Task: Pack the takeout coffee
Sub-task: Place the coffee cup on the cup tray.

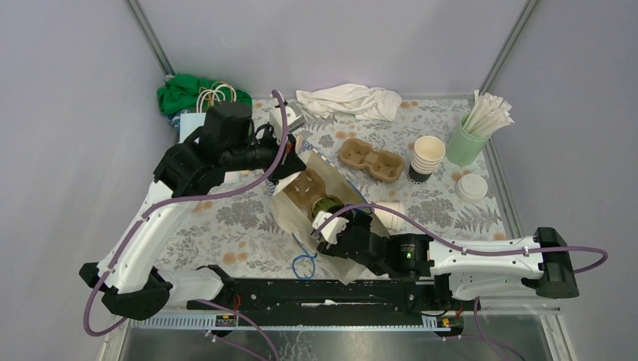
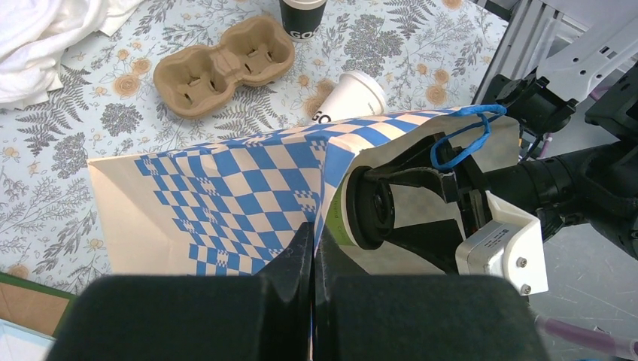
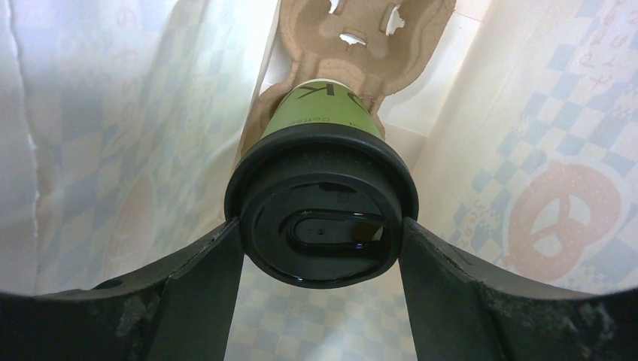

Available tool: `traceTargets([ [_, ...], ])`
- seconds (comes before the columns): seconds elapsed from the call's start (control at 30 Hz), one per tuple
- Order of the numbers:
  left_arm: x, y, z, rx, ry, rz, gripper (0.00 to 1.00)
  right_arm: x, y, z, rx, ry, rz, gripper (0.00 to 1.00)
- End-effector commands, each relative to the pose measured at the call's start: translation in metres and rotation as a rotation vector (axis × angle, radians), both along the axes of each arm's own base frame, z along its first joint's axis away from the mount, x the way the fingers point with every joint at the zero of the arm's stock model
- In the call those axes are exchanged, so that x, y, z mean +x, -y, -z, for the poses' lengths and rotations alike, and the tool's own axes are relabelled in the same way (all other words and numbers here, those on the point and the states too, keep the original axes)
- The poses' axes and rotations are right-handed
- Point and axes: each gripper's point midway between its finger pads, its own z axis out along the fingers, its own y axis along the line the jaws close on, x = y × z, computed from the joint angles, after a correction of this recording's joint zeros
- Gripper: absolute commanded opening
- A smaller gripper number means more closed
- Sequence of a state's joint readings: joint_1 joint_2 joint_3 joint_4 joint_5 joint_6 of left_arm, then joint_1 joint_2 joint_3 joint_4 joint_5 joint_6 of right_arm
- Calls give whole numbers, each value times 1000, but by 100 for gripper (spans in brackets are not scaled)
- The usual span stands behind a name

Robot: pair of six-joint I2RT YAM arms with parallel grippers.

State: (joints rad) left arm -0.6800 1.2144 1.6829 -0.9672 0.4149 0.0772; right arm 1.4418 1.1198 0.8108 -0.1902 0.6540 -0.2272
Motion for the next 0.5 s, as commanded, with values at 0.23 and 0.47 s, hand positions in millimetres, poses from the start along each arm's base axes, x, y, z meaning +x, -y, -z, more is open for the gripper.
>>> traceTargets([
  [0.23, -4, 4, -13, -46, 80, 49, 0, -11, 12, 9, 2, -87, 28, 27],
  [0.47, -2, 4, -15, -41, 82, 49, 0, -12, 20, -13, 38, -99, 53, 27],
])
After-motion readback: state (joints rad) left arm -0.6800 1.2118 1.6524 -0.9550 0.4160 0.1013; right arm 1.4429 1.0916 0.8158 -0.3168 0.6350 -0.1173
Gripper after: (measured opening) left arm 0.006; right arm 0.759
